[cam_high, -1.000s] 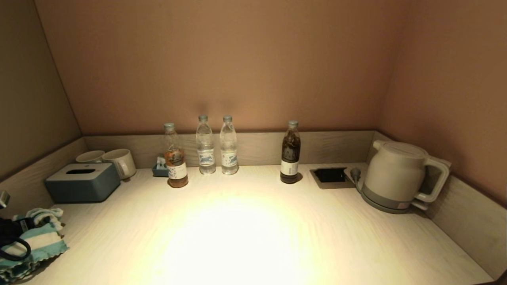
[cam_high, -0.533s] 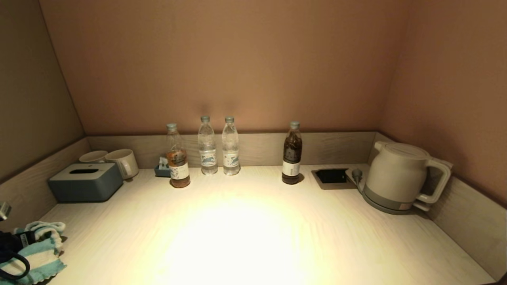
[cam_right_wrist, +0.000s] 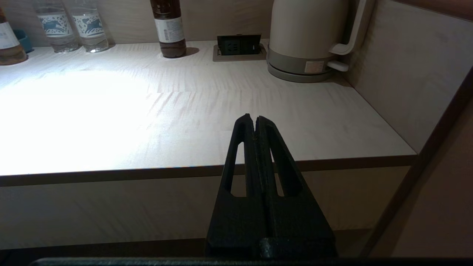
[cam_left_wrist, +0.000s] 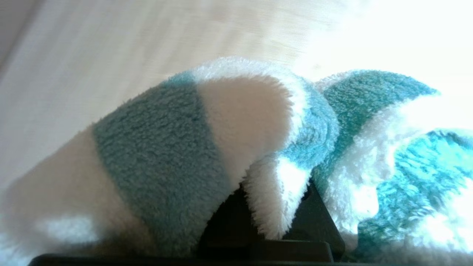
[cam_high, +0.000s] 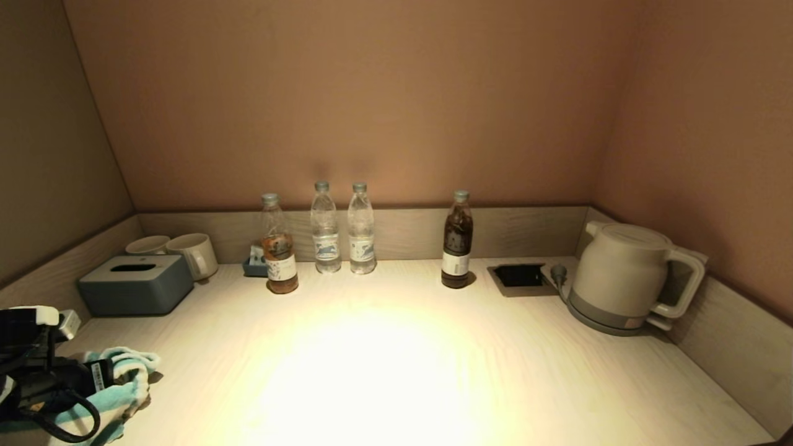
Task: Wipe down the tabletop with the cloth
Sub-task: Sweep the stains on the table
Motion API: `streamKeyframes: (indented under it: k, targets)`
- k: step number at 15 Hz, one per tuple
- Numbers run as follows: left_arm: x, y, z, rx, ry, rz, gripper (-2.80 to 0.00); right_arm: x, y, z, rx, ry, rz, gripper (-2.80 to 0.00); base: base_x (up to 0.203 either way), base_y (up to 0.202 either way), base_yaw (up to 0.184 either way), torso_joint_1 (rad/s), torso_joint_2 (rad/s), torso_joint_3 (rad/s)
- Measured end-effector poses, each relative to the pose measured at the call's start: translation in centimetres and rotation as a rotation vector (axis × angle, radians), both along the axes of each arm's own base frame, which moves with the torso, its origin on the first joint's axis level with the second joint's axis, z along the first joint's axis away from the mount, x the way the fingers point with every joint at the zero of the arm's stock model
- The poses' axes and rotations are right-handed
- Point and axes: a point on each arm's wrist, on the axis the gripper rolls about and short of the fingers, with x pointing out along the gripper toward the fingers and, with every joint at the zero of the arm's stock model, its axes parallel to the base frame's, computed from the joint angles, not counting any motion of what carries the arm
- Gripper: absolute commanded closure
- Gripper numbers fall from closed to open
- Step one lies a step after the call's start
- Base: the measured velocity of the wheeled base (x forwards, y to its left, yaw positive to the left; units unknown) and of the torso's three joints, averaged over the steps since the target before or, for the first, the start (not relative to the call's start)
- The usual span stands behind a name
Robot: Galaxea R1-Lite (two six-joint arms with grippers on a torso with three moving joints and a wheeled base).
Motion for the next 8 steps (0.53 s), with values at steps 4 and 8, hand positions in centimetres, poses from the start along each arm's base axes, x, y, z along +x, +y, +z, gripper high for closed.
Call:
streamKeyframes:
  k: [4,8]
  targets:
    - [1.8,-6.8,0.0,0.025,-0.016,-0.104,0.0,0.0,0.0,0.0,0.0,0.0,0.0,0.0,0.0,0.0,0.0,0.0,0.0,0.0]
    - [3.8,-14.4,-0.6,0.049,-0.074,-0.205,0.0,0.0,0.0,0.0,0.0,0.0,0.0,0.0,0.0,0.0,0.0,0.0,0.0,0.0]
